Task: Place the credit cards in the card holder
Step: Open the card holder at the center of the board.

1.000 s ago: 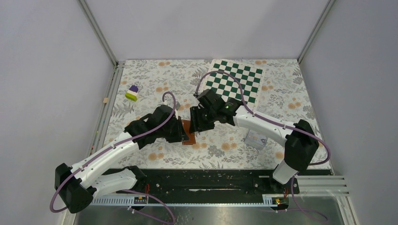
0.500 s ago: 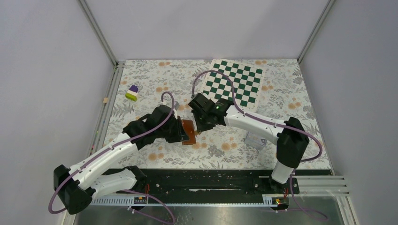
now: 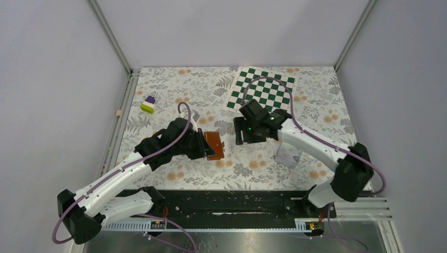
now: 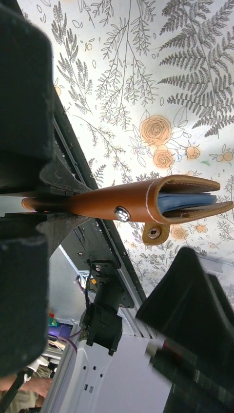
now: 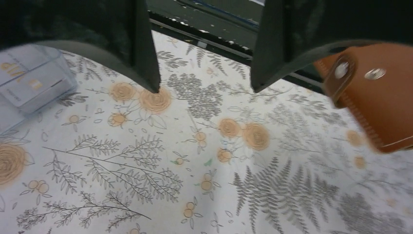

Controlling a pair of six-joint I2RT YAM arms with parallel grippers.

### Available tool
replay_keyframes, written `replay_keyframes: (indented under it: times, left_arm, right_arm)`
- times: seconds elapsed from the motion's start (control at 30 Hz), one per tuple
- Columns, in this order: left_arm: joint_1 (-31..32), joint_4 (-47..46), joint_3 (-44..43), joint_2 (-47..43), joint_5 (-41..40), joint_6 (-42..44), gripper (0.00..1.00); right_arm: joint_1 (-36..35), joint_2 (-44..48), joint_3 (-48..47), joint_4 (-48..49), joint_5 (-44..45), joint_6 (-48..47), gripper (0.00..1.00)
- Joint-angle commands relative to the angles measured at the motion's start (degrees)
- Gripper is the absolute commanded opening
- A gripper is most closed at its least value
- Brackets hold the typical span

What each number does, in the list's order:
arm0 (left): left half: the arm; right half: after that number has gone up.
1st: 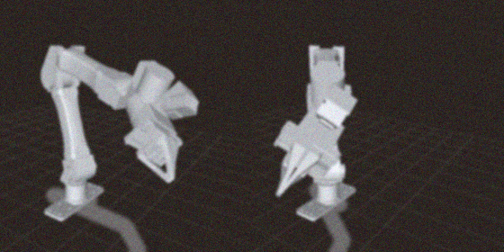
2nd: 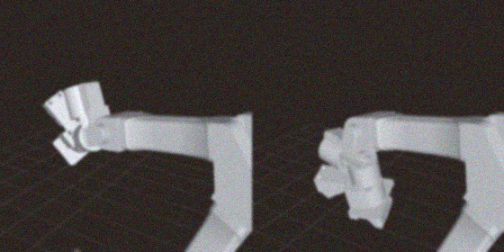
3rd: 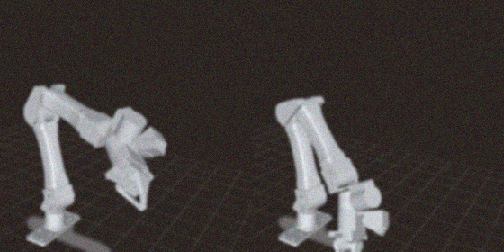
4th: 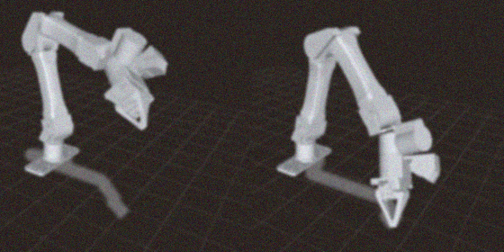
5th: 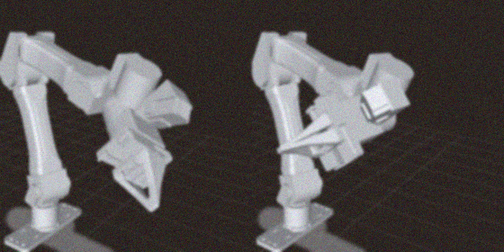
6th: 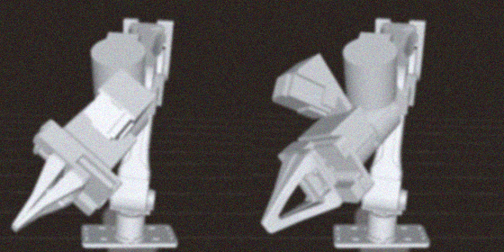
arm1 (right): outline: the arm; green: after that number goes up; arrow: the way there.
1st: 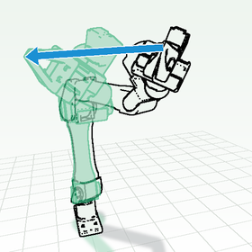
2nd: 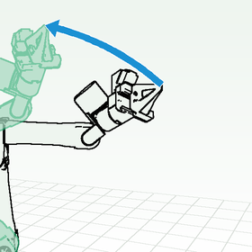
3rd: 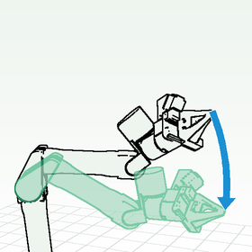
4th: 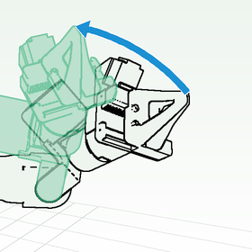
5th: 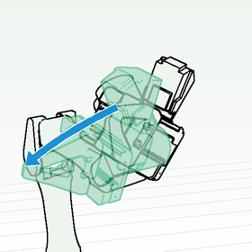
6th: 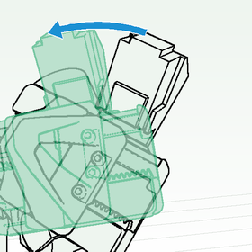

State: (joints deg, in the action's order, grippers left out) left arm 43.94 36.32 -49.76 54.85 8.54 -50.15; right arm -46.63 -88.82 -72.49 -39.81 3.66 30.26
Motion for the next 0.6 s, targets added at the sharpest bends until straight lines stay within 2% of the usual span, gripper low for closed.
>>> replay_keyframes:
  times: [0.0,0.1,0.27,0.43,0.57]
  left_arm:
    - [0.2,-3.2,1.4,0.6,0.3,-3.9,0.0]
    - [0.2,-4.4,2.4,1.3,1.4,-5.0,0.0]
    - [0.2,-4.8,2.7,1.5,2.1,-5.3,0.0]
    - [0.2,-4.7,3.1,1.6,2.8,-5.4,0.0]
    - [0.3,-4.8,3.3,1.5,3.1,-5.5,0.0]
  right_arm:
    - [1.4,9.3,4.2,8.1,-8.5,-0.5,0.8]
    - [1.4,10.3,4.6,11.1,-14.4,-0.2,0.86]
    - [-0.1,6.9,3.4,13.0,-19.2,0.3,0.85]
    - [-2.2,2.0,1.0,12.9,-20.2,0.5,0.76]
    - [-2.5,-1.2,-0.6,11.0,-18.2,0.9,0.62]
